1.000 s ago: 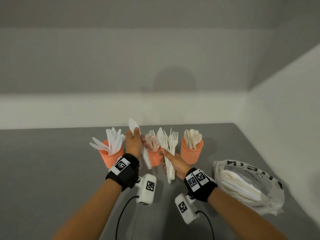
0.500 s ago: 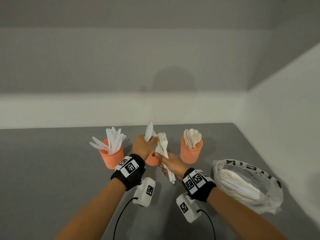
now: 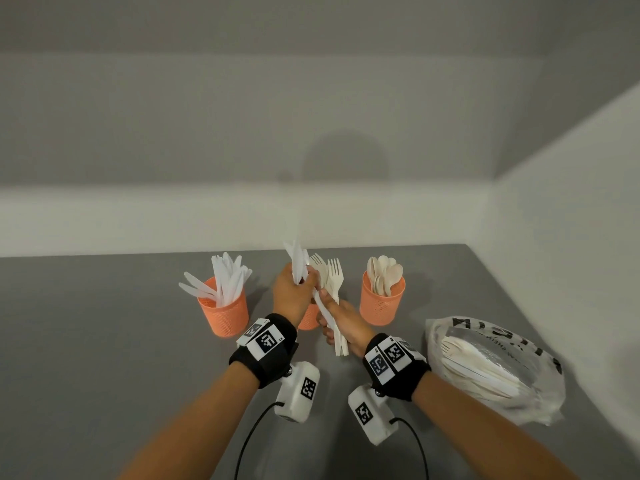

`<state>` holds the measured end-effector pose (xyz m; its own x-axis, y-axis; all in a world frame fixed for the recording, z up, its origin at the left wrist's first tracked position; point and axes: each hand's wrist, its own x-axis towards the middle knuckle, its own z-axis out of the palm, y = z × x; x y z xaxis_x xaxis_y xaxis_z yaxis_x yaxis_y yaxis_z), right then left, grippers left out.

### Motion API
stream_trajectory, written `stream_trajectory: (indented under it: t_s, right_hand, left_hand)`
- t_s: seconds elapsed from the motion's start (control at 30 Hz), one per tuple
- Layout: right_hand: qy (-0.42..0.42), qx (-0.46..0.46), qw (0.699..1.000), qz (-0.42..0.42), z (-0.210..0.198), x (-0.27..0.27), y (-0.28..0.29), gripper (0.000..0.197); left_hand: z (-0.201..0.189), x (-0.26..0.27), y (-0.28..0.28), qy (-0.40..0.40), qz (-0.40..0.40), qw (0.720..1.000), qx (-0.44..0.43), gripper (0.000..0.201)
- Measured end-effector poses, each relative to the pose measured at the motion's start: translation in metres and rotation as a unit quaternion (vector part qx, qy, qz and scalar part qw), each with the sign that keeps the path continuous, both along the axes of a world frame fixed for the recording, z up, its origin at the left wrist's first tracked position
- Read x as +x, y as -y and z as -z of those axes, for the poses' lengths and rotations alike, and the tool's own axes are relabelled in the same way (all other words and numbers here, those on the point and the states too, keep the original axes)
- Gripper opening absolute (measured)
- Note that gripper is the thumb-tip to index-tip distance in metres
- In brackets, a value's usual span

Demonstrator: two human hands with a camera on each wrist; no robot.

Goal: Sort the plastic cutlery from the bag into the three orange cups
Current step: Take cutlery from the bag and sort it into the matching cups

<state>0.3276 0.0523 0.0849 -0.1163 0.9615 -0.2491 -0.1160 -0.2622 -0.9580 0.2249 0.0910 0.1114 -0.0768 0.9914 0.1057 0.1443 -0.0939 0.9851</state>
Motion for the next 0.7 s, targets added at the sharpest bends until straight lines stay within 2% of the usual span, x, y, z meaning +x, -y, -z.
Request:
stream_trajectory:
  t_s: [0.1,0.27,0.37,0.5,0.6,0.7]
  right_hand:
    - [-0.013,-0.008,1.000,0.018,0.002,-0.001,-0.001,0.040]
    - [-0.020,-0.018,0.999,0.047,0.009,0.006,-0.002,0.036]
    - [-0.020,-0.020,0.999,0.032,0.010,0.010,-0.002,0.030]
    - [-0.005,-0.024,0.999,-0.021,0.008,0.010,-0.003,0.025]
    - [-0.004,-0.034,0.998,-0.045,0.007,0.007,-0.003,0.028]
    - [0.005,-0.034,0.998,-0.059,0.009,0.005,-0.003,0.030]
  left_hand:
    - [0.001,0.000,0.002,0.008,-0.005,1.000,-0.001,0.021]
    - [-0.009,-0.016,-0.003,0.049,-0.082,0.995,0.008,0.042]
    - [-0.010,-0.026,-0.011,0.057,-0.077,0.995,-0.007,0.033]
    - [-0.009,-0.030,-0.015,0.006,-0.052,0.998,-0.030,0.012]
    - [-0.008,-0.028,-0.013,-0.001,-0.031,0.998,-0.047,0.012]
    - [-0.004,-0.026,-0.012,-0.008,-0.019,0.999,-0.040,0.024]
